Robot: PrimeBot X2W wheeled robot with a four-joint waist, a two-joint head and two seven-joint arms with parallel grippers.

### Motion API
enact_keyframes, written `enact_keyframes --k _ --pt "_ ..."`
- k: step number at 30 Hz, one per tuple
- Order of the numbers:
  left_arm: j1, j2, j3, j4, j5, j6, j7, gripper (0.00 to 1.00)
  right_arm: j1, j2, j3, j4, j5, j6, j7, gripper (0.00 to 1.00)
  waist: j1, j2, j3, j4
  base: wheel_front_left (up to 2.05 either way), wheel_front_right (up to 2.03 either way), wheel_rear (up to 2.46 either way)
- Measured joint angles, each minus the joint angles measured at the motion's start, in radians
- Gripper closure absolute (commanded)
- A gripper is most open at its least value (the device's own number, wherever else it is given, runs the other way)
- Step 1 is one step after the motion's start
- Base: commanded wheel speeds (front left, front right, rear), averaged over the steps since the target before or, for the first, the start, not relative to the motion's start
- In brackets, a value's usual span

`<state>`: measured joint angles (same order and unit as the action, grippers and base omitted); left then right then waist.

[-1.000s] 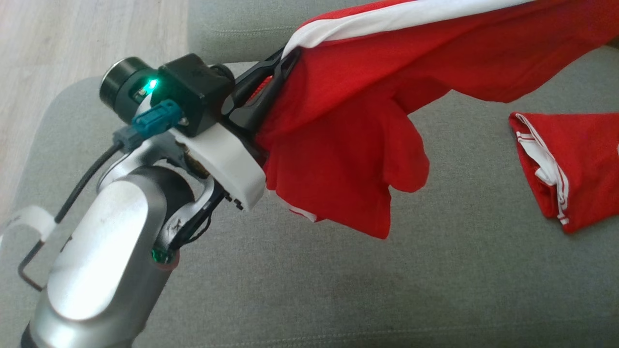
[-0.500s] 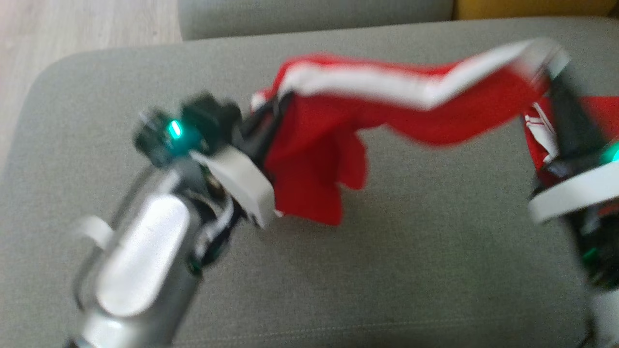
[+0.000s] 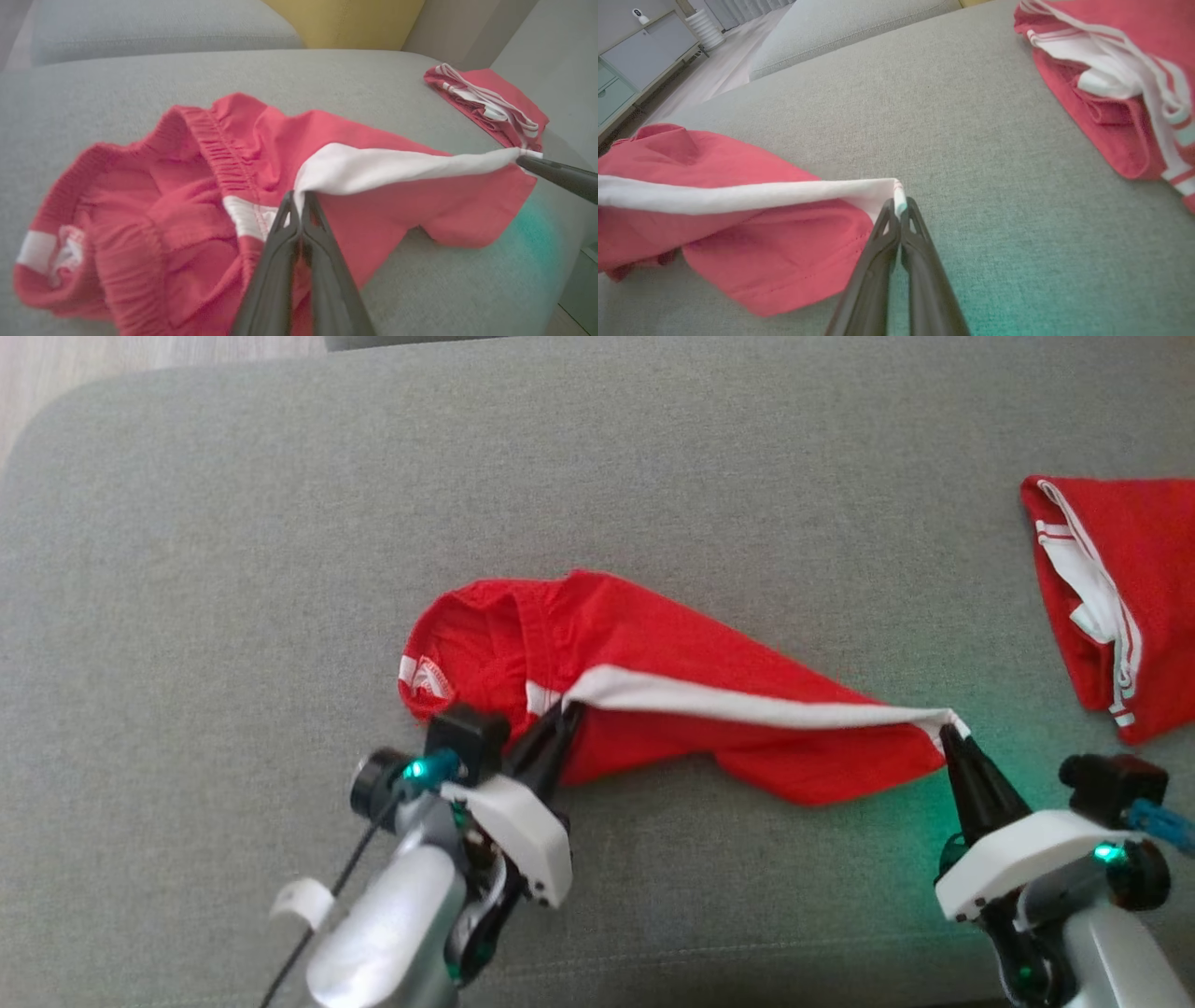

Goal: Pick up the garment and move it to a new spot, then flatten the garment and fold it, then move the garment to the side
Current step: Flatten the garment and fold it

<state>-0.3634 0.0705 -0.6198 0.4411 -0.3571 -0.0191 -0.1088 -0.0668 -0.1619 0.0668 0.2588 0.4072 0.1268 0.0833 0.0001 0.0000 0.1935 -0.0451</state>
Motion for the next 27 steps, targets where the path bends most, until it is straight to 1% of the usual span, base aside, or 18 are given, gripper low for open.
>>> enact_keyframes --k 1,2,3,5,7,10,13,17,21,24,27 --pt "0.007 -0.002 -0.006 0.011 -0.005 0.0 -0.011 0.33 0.0 0.002 0.002 0.013 0.005 0.0 -0.011 0.71 0.0 0.0 0.002 0.0 0.0 0.0 0.0" --pt "0.015 -0.005 -0.011 0.017 -0.008 0.001 -0.022 0.0 0.0 0.005 0.004 0.021 0.008 0.0 -0.026 0.29 0.0 0.0 0.003 0.0 0.0 0.0 0.0" --pt "0.021 -0.007 -0.012 0.021 -0.01 0.001 -0.033 0.0 0.0 0.008 0.008 0.026 0.008 0.0 -0.038 0.0 0.0 0.0 0.003 0.0 0.0 0.0 0.0" --pt "0.033 -0.009 -0.012 0.022 -0.019 0.003 -0.059 0.0 0.0 0.015 0.014 0.027 0.006 0.0 -0.069 0.0 0.0 0.0 -0.001 -0.002 0.0 0.0 0.0" --pt "0.042 -0.009 -0.013 0.016 -0.016 0.016 -0.086 0.0 0.0 0.015 0.016 0.016 -0.004 0.0 -0.106 0.0 0.0 0.0 -0.006 -0.001 0.0 0.0 0.0" --pt "0.065 -0.003 -0.01 -0.027 0.003 0.046 -0.118 0.0 0.0 0.006 0.011 -0.024 -0.041 0.0 -0.154 0.0 -0.0001 0.0 -0.018 0.002 0.0 0.0 0.0" --pt "0.102 0.015 0.009 -0.1 0.022 0.081 -0.132 0.0 0.0 -0.008 0.002 -0.088 -0.082 0.0 -0.173 0.0 -0.0001 0.0 -0.033 0.006 0.0 0.0 0.0" --pt "0.156 0.051 0.089 -0.213 0.029 0.142 -0.141 0.0 0.015 -0.01 -0.02 -0.187 -0.129 0.0 -0.175 0.0 -0.0001 0.0 -0.054 0.013 0.0 0.0 0.0" --pt "0.202 0.082 0.174 -0.304 0.029 0.191 -0.141 0.0 0.07 -0.006 -0.046 -0.268 -0.166 0.0 -0.144 0.0 -0.0001 0.0 -0.079 0.021 0.0 0.0 0.0" --pt "0.241 0.105 0.225 -0.351 0.029 0.219 -0.141 0.0 0.113 0.0 -0.054 -0.319 -0.193 0.0 -0.118 0.0 -0.0001 0.0 -0.098 0.029 0.0 0.0 0.0" --pt "0.286 0.13 0.255 -0.372 0.029 0.229 -0.144 0.0 0.148 0.023 -0.059 -0.358 -0.199 0.0 -0.095 0.0 -0.0001 0.0 -0.115 0.034 0.0 0.0 0.0"
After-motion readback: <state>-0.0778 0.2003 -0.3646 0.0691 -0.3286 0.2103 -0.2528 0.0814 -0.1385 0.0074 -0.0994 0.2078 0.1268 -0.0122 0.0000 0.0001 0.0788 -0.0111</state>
